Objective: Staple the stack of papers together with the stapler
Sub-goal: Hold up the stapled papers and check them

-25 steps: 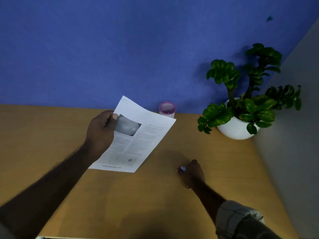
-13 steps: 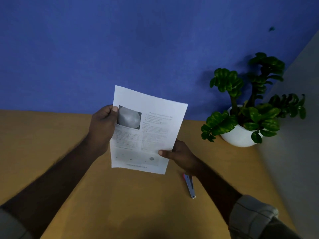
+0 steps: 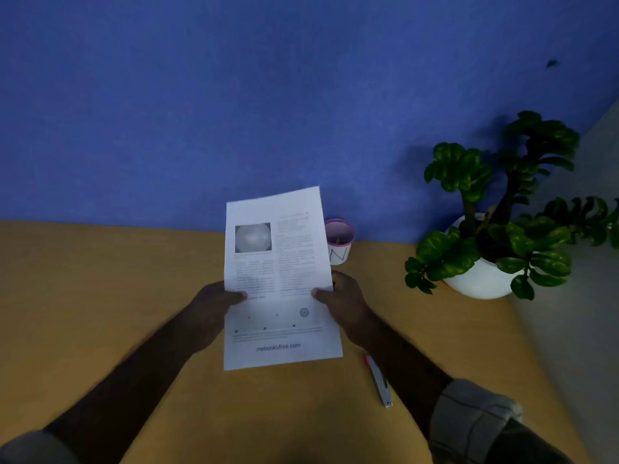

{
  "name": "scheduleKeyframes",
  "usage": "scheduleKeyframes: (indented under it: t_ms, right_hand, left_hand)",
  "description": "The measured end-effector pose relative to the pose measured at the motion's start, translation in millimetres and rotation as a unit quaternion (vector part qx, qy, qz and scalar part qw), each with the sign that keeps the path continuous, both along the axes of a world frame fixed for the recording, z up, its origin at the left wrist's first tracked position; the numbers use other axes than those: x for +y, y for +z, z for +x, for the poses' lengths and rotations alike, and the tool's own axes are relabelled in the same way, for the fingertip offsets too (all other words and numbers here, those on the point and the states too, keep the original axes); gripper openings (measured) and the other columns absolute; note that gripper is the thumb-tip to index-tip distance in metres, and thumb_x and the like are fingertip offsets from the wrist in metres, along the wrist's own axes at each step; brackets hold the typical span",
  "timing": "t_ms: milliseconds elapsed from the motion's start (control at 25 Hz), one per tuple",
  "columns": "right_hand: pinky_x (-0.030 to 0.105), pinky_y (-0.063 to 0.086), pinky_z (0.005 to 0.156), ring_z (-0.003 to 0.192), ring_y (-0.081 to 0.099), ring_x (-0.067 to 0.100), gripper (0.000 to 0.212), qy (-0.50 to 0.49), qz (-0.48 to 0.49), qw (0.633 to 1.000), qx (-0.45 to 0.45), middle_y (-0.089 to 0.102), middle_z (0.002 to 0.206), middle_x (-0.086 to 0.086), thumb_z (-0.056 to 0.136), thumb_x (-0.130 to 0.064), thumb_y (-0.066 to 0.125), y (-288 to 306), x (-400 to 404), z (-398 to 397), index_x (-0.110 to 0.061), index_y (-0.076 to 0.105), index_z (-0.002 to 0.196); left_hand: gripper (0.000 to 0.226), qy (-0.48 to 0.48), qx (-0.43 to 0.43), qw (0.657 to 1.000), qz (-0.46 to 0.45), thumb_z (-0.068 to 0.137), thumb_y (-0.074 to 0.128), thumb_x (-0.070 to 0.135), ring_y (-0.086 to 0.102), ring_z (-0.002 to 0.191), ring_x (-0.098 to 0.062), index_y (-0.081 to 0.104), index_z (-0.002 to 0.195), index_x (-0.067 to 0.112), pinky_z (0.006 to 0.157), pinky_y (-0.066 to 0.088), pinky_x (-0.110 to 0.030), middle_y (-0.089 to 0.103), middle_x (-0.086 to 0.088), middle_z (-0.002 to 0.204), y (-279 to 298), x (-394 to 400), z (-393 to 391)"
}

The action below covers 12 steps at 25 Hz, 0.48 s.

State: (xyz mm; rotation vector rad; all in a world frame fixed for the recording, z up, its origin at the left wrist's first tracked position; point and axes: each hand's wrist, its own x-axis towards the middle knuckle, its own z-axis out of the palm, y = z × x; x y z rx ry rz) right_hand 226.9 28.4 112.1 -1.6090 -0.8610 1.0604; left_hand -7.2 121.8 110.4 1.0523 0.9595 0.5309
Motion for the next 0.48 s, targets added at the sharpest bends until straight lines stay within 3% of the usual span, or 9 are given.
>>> scheduleKeyframes:
  t_ms: [80,160,280,360,480]
  right_hand:
    - [0.024,0.055,0.068,0.087,0.069,0.016,0.027,-0.001,-0.057,0.998,-0.004,0.072,0.109,0.008,0.082,0.002,0.063,-6.5,9.9,-5.1,-0.004,0.068,0.108]
    - [0.026,0.054,0.065,0.086,0.068,0.019,0.028,-0.001,-0.113,0.994,-0.006,0.071,0.108,0.009,0.080,0.002,0.062,-14.2,17.6,-11.3,-0.003,0.066,0.107]
    - [0.030,0.053,0.065,0.090,0.067,0.025,0.027,-0.015,-0.163,0.986,-0.025,0.069,0.108,0.012,0.077,0.003,0.063,-27.0,29.1,-17.6,-0.003,0.063,0.103]
    - [0.029,0.051,0.062,0.089,0.065,0.026,0.025,-0.033,-0.181,0.983,-0.025,0.068,0.107,0.013,0.077,0.005,0.063,-33.1,38.6,-19.1,-0.002,0.063,0.101]
    - [0.027,0.049,0.058,0.086,0.064,0.028,0.025,-0.057,-0.202,0.978,-0.004,0.068,0.105,0.015,0.075,0.007,0.063,-43.4,48.3,-19.8,0.000,0.063,0.100]
  left_hand:
    - [0.049,0.026,0.012,1.000,0.009,0.073,0.066,0.008,0.065,0.112,-0.043,0.065,0.121,-0.002,0.094,0.053,-0.053,0.068,-0.020,0.125,-17.0,10.8,-2.7]
    - [0.046,0.063,0.030,0.997,0.020,0.068,0.064,0.010,0.067,0.105,-0.042,0.068,0.113,-0.002,0.093,0.052,-0.051,0.068,-0.023,0.123,-27.1,22.9,-0.6]
    - [0.025,0.111,0.117,0.986,0.041,0.078,0.065,-0.002,0.067,0.096,-0.036,0.070,0.102,0.001,0.088,0.053,-0.045,0.070,-0.021,0.113,-29.5,40.4,9.6]
    - [0.023,0.130,0.188,0.972,0.054,0.087,0.061,-0.006,0.066,0.094,-0.034,0.071,0.106,0.002,0.087,0.052,-0.043,0.070,-0.017,0.108,-35.2,53.4,17.8]
    - [0.025,0.137,0.218,0.965,0.050,0.086,0.065,-0.005,0.065,0.088,-0.030,0.071,0.108,0.004,0.081,0.051,-0.039,0.070,-0.014,0.105,-48.9,69.9,27.1]
